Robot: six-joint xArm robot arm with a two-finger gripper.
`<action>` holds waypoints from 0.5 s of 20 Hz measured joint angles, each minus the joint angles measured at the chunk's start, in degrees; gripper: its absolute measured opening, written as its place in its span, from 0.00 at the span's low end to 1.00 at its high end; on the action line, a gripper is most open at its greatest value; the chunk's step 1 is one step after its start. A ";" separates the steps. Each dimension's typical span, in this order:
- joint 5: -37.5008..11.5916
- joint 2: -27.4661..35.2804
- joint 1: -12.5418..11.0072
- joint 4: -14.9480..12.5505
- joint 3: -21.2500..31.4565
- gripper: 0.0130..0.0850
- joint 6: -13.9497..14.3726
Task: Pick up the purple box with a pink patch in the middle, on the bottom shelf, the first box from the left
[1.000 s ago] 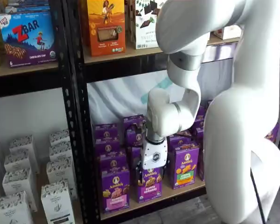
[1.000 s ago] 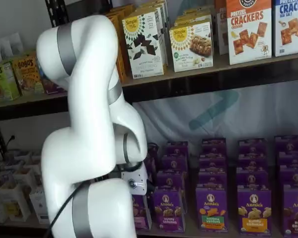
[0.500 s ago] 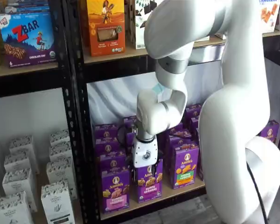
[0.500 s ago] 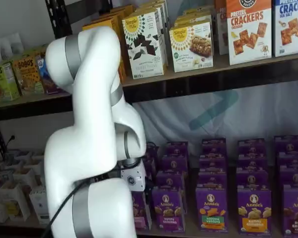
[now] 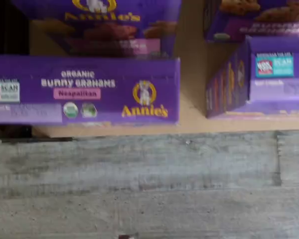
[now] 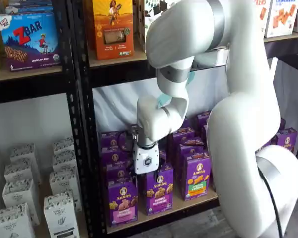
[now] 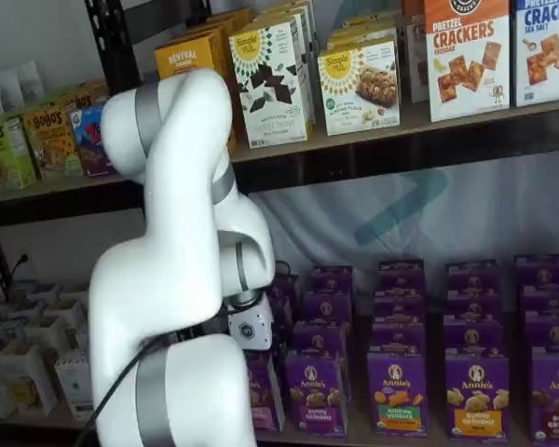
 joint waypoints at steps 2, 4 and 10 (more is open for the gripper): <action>0.29 1.18 0.16 1.26 -1.80 1.00 -1.04; 0.92 2.06 0.11 0.84 -3.39 1.00 -0.68; 3.53 4.71 -0.48 0.98 -8.13 1.00 -1.33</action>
